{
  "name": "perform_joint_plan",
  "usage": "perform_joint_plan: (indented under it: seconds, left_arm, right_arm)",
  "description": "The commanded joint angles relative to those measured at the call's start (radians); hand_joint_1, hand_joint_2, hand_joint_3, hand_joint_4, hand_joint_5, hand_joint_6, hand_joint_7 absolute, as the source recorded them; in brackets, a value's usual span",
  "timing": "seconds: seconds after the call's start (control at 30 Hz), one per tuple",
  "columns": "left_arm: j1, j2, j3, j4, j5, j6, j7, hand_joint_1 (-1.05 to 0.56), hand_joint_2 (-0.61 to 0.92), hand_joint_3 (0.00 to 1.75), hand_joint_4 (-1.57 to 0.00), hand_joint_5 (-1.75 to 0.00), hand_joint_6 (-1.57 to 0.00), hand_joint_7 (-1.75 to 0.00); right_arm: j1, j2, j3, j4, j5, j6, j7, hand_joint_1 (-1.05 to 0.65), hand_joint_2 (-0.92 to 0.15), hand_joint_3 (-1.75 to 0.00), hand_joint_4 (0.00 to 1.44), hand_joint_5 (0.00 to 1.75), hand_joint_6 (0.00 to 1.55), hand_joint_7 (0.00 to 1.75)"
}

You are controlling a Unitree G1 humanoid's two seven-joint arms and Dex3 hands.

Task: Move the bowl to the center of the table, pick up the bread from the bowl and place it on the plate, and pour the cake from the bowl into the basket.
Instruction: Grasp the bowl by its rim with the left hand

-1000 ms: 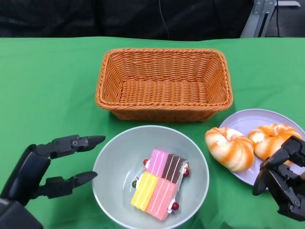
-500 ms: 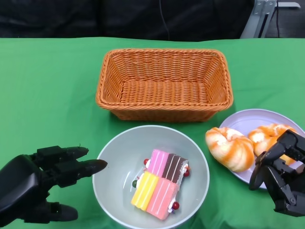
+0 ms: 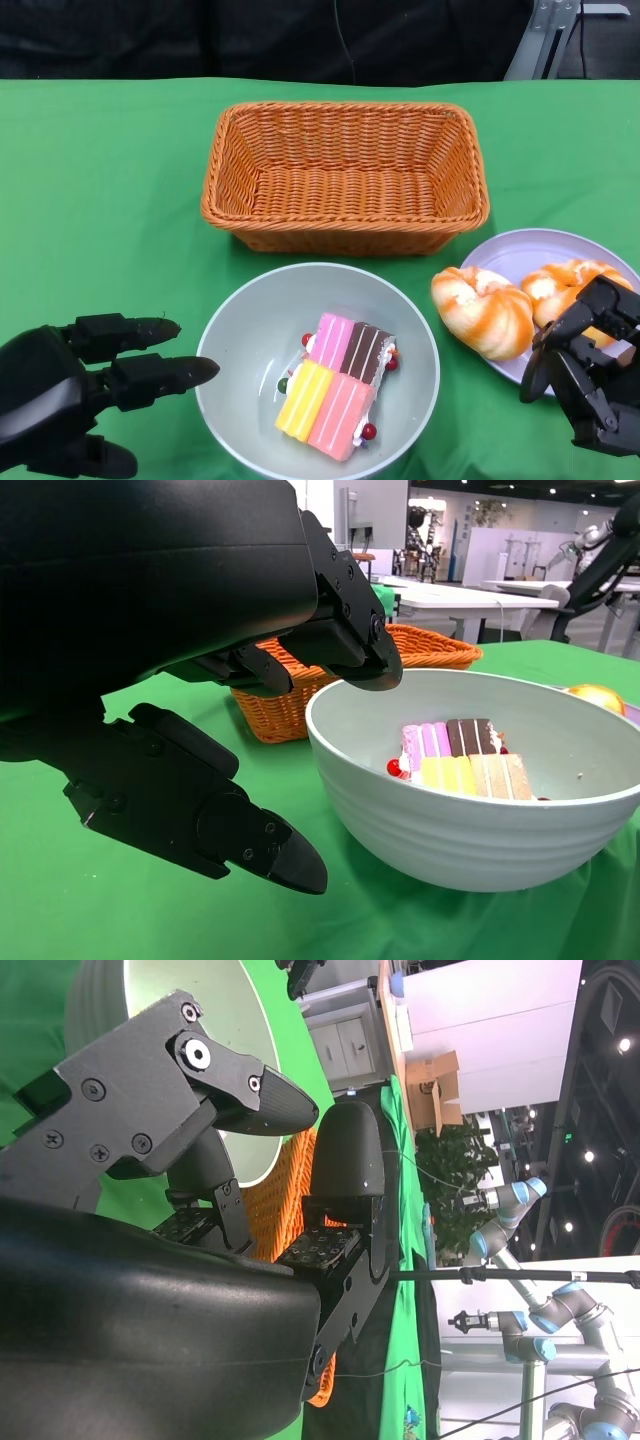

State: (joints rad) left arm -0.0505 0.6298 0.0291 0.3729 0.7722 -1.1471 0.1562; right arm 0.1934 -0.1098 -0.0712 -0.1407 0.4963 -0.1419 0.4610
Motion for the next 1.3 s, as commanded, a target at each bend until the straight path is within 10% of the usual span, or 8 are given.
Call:
perform_joint_plan:
  seconds: [0.03, 0.6, 1.3]
  left_arm:
    - [-0.011, 0.037, -0.011, -0.015, 0.006, 0.001, 0.023, -0.47, 0.67, 0.0, -0.44, -0.01, -0.52, -0.01]
    - [-0.108, 0.025, -0.2, 0.065, 0.368, 0.038, 0.569, -0.33, 0.69, 0.02, -0.72, -0.06, -0.75, -0.03]
    - [-0.256, 0.062, -0.514, 0.186, 0.445, 0.171, 0.827, -0.37, 0.78, 0.0, -0.79, -0.04, -0.81, -0.01]
  right_arm:
    - [-0.003, 0.003, -0.018, 0.01, 0.001, 0.003, 0.0, -0.18, -0.53, -1.0, 0.7, 1.59, 0.61, 1.34]
    - [0.01, 0.025, -0.008, -0.015, -0.018, 0.011, -0.023, -0.17, -0.52, -1.02, 0.72, 1.59, 0.62, 1.33]
    - [0.016, 0.047, -0.003, -0.017, -0.039, 0.013, -0.034, -0.19, -0.54, -0.99, 0.7, 1.61, 0.61, 1.34]
